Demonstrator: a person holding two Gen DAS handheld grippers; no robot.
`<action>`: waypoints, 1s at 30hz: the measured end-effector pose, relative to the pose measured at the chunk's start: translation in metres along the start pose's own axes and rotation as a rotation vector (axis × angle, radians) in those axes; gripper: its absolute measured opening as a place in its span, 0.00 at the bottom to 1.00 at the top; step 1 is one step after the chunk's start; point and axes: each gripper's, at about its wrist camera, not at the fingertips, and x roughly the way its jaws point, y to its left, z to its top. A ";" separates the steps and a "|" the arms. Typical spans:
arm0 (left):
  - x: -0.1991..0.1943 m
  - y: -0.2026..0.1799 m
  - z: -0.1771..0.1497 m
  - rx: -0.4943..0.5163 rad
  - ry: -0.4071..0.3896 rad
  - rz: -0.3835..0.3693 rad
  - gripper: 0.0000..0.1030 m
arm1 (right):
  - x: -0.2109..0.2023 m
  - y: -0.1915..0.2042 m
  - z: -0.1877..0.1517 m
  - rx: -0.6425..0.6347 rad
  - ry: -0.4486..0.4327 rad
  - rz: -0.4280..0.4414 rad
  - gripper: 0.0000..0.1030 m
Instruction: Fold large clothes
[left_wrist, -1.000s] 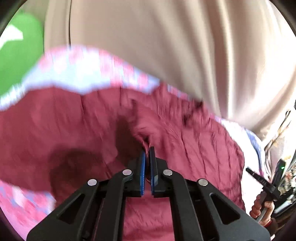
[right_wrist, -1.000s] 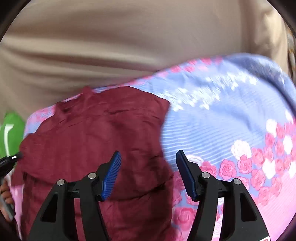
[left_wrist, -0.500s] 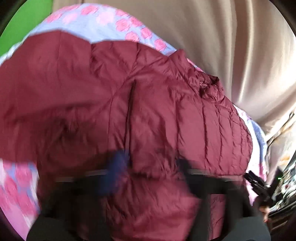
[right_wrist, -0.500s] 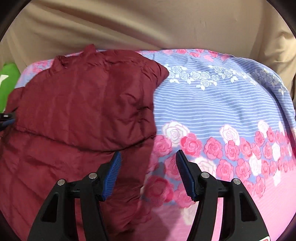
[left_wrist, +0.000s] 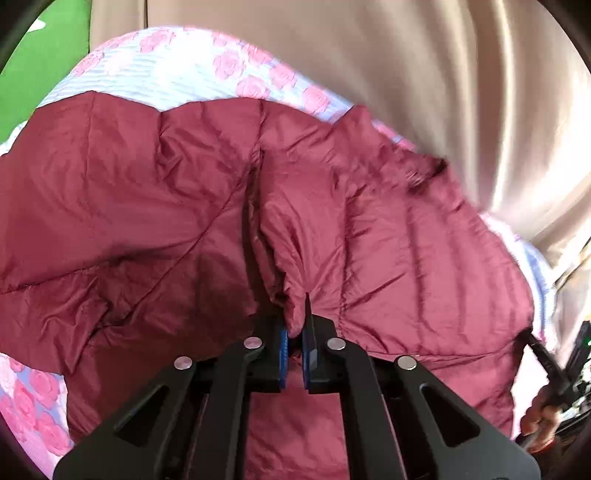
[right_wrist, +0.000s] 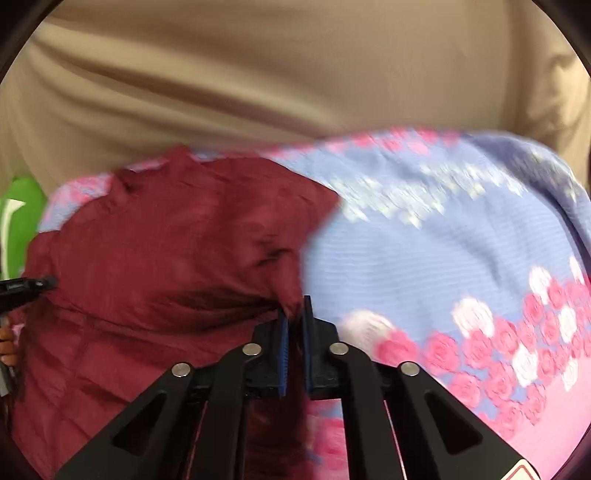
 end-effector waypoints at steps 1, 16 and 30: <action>0.005 0.002 -0.004 0.003 0.015 0.006 0.04 | 0.012 -0.005 -0.005 0.009 0.050 -0.006 0.03; 0.004 0.000 -0.024 0.057 -0.030 0.040 0.06 | -0.022 0.018 0.025 0.076 0.015 0.123 0.14; -0.010 0.038 -0.038 -0.151 -0.051 -0.124 0.07 | -0.019 0.081 0.056 0.025 0.017 0.132 0.19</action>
